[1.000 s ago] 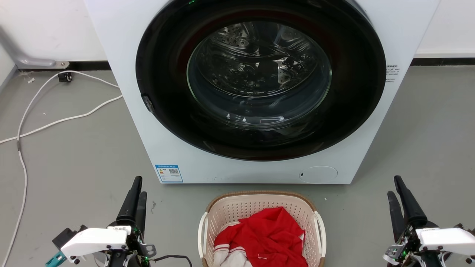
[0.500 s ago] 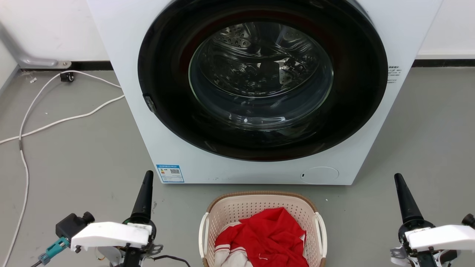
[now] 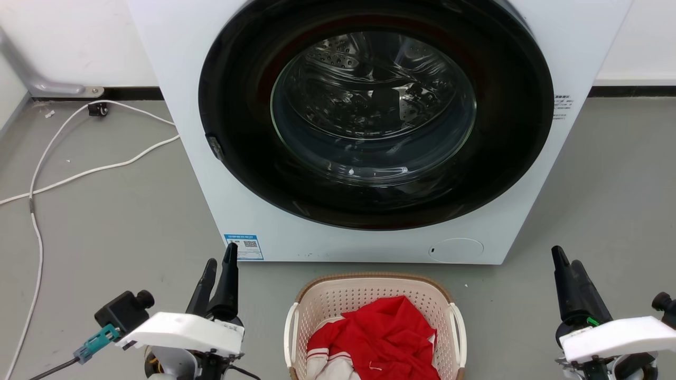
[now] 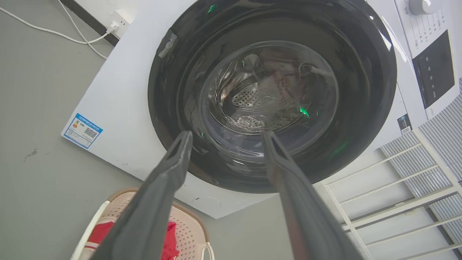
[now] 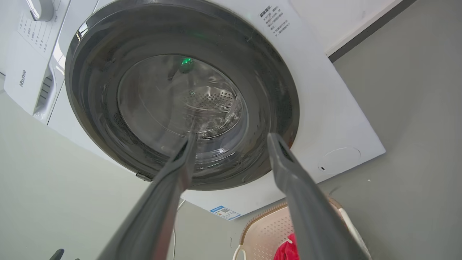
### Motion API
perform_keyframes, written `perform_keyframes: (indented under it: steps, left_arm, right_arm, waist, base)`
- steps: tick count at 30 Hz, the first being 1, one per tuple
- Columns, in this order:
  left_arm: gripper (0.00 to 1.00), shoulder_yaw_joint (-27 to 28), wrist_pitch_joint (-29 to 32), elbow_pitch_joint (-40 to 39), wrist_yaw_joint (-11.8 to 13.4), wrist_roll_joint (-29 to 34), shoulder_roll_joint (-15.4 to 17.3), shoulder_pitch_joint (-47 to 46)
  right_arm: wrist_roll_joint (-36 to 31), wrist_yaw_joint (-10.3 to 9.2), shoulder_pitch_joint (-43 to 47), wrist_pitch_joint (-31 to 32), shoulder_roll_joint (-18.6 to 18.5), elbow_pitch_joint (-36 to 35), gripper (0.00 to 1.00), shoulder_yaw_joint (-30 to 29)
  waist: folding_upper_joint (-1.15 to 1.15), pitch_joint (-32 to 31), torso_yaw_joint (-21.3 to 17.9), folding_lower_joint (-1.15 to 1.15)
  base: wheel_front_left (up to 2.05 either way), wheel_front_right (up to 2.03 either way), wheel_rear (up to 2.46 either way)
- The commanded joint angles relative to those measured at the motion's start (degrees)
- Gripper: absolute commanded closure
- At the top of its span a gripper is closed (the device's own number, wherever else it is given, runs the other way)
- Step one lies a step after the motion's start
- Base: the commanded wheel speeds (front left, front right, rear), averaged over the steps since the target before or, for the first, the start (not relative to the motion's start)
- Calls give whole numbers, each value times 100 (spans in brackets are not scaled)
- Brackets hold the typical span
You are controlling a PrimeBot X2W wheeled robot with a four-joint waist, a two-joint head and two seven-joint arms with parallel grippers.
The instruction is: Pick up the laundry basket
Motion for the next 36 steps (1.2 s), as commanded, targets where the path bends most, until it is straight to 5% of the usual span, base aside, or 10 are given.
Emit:
perform_keyframes:
  steps: [1, 36]
  left_arm:
    - [0, -33, -48, -95, -2, 159, 11, -17]
    - [0, -519, -598, 53, 205, 2844, 71, -21]
  right_arm:
    - [-164, 0, -10, -34, 4, -114, 0, 9]
    - [-2978, 0, 166, -218, 28, -319, 0, 19]
  waist:
    - [0, 0, 2, 0]
    - [0, -11, 60, 0]
  base:
    - [0, 0, 0]
    - [0, 0, 0]
